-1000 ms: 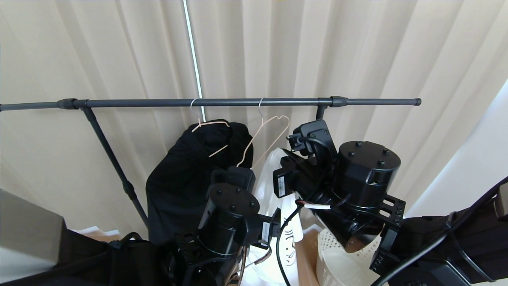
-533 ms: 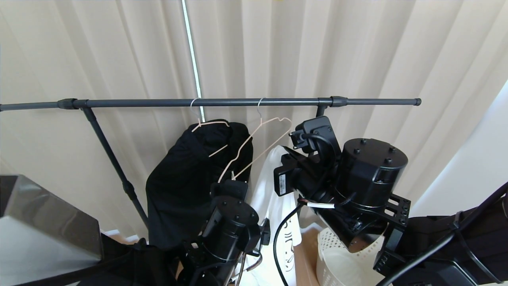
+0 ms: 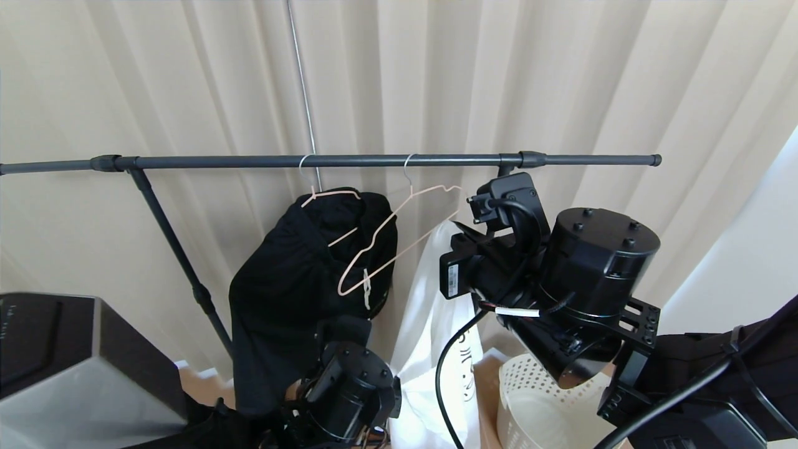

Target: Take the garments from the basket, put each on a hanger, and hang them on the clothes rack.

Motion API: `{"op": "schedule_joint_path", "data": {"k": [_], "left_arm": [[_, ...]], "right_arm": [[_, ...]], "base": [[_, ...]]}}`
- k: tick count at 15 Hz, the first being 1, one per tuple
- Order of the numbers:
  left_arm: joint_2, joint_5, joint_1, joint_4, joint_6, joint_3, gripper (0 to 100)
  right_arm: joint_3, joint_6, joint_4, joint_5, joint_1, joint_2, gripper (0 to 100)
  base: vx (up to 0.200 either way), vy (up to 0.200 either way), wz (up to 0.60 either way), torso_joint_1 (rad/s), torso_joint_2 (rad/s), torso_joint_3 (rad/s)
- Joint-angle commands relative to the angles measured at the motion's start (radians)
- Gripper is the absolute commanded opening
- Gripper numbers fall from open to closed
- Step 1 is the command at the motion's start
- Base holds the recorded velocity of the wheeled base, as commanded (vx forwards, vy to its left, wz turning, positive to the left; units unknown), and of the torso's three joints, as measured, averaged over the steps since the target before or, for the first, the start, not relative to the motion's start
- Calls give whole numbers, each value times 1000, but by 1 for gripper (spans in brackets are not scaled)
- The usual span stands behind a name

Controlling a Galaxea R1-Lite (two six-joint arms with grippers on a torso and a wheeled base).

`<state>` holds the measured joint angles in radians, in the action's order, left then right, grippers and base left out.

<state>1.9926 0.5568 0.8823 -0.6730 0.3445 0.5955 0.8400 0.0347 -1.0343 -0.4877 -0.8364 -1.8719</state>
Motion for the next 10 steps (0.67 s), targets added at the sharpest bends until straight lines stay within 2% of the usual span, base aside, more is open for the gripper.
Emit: {"op": "schedule_joint_path", "data": {"k": [1,3,7,10], "left_arm": [[31,-2,3,-17,1,21,100],[25,-2,9,-63,-12,32,100],[31,-6,10,-69,-15,76,100],[54,-5,10,-71,-53,96,100]], "right_arm": [[-7,1,0,1,-1,14,0],[-7,1,0,0,-1,11,0],[-13,-1,0,1,-4,10,0],[-13,1,-1,1,-4,14,0]], "base": [[0,0,0,0,0,0],[0,0,0,0,0,0],[0,0,0,0,0,0],[0,0,0,0,0,0]]}}
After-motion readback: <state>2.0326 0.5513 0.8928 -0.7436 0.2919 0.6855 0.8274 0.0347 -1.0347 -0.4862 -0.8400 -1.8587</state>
